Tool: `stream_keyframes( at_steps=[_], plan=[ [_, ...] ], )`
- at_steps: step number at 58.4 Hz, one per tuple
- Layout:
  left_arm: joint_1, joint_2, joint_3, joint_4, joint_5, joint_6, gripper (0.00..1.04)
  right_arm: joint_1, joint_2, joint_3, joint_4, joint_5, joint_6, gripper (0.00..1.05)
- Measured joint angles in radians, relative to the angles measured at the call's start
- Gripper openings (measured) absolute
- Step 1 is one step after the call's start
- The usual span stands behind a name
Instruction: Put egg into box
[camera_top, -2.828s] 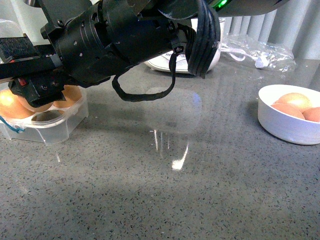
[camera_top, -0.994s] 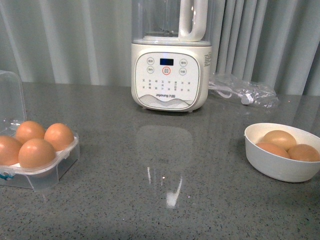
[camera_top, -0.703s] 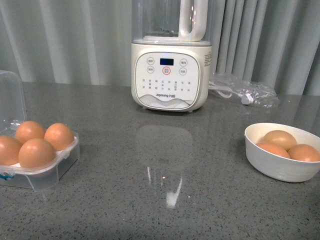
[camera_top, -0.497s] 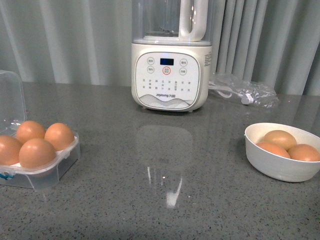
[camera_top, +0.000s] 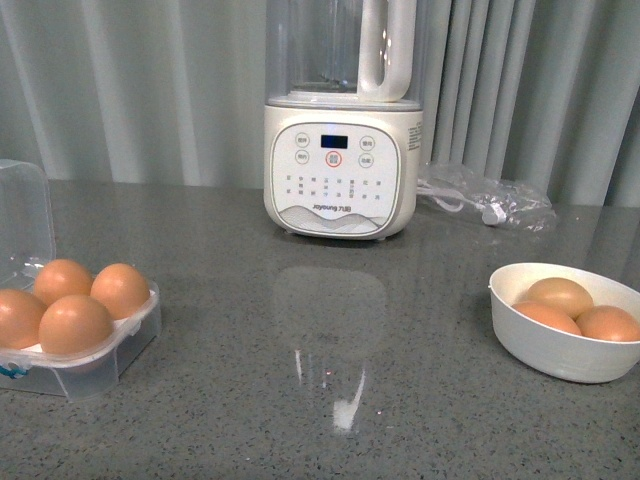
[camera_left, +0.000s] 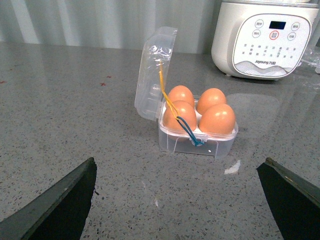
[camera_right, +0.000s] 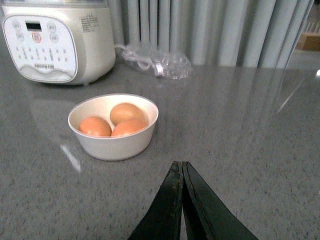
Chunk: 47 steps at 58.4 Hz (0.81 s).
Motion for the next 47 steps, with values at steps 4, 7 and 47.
stream_keyframes(
  at_steps=[4,7,47],
  plan=[
    [0.0,0.0,0.0,0.0,0.0,0.0,0.98,0.0,-0.028,0.0,-0.026,0.0,0.0,0.03],
    [0.0,0.0,0.0,0.0,0.0,0.0,0.98,0.0,-0.043,0.0,-0.039,0.0,0.0,0.03],
    [0.0,0.0,0.0,0.0,0.0,0.0,0.98,0.0,-0.335,0.0,-0.338,-0.002,0.0,0.03]
  ],
)
